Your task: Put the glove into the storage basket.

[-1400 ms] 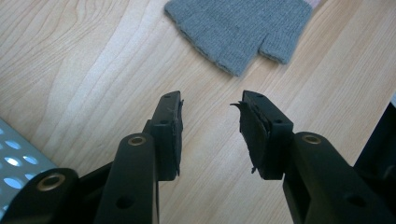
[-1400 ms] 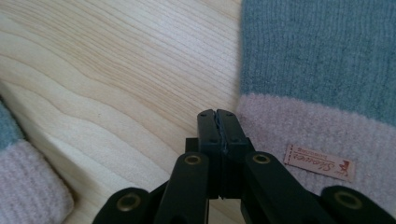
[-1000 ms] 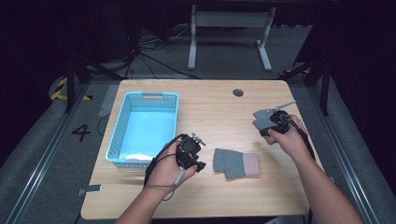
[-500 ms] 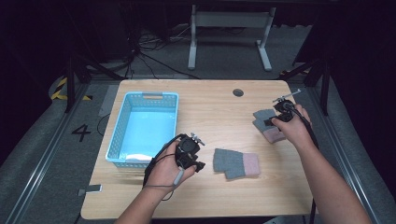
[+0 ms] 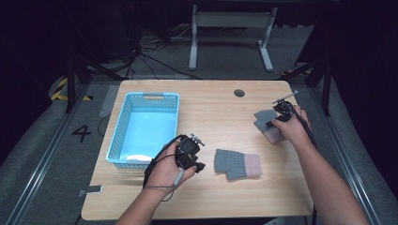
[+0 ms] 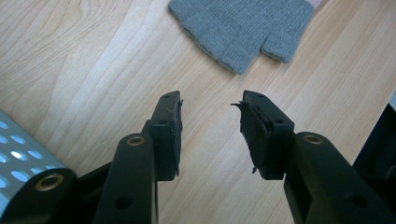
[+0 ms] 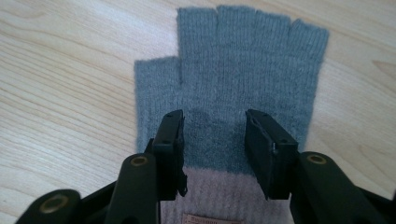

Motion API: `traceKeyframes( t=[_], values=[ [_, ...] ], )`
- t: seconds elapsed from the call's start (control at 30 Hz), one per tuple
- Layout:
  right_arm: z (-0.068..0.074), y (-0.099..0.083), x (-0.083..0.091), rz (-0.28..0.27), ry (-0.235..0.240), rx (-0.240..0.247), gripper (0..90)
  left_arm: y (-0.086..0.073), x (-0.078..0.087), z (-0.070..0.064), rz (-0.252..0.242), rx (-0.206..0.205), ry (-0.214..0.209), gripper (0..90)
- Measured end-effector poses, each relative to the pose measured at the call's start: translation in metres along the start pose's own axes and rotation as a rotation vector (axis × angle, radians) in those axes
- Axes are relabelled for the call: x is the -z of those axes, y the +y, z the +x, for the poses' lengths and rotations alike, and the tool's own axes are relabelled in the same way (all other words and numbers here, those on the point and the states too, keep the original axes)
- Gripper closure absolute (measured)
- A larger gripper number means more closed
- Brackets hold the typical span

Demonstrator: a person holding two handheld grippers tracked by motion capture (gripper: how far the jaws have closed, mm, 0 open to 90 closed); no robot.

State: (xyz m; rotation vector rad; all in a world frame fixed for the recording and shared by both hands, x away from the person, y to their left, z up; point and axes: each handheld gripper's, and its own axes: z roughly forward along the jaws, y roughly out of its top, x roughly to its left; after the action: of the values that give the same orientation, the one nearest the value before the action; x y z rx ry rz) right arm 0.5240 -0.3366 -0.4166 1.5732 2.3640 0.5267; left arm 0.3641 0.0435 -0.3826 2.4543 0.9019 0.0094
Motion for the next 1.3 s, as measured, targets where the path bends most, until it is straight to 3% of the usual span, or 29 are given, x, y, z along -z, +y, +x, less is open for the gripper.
traceKeyframes(
  t=[0.1,0.33,0.5,0.63,0.73,0.93,1.3],
  values=[
    [0.001,-0.001,-0.006,0.030,0.003,-0.009,56.2,0.000,0.000,0.000,-0.003,0.000,0.001,59.0],
    [0.001,0.000,-0.009,0.041,0.002,-0.019,57.1,0.000,0.000,-0.002,-0.002,-0.003,0.002,58.8],
    [0.001,0.003,-0.010,0.063,0.005,-0.023,65.1,0.000,0.001,-0.003,-0.007,-0.009,0.004,58.8],
    [0.004,0.005,-0.010,0.086,0.000,-0.011,78.5,0.000,0.001,-0.002,-0.007,-0.007,0.005,58.8],
    [0.005,0.006,-0.010,0.086,-0.001,0.000,80.6,0.000,0.002,-0.001,-0.006,-0.008,0.005,58.8],
    [0.006,0.003,-0.001,0.046,0.011,0.018,85.7,0.000,0.003,0.000,-0.013,-0.004,0.004,58.9],
    [0.020,-0.001,0.039,-0.040,0.039,0.099,85.9,0.003,0.003,-0.003,-0.015,-0.013,0.000,58.9]
  ],
)
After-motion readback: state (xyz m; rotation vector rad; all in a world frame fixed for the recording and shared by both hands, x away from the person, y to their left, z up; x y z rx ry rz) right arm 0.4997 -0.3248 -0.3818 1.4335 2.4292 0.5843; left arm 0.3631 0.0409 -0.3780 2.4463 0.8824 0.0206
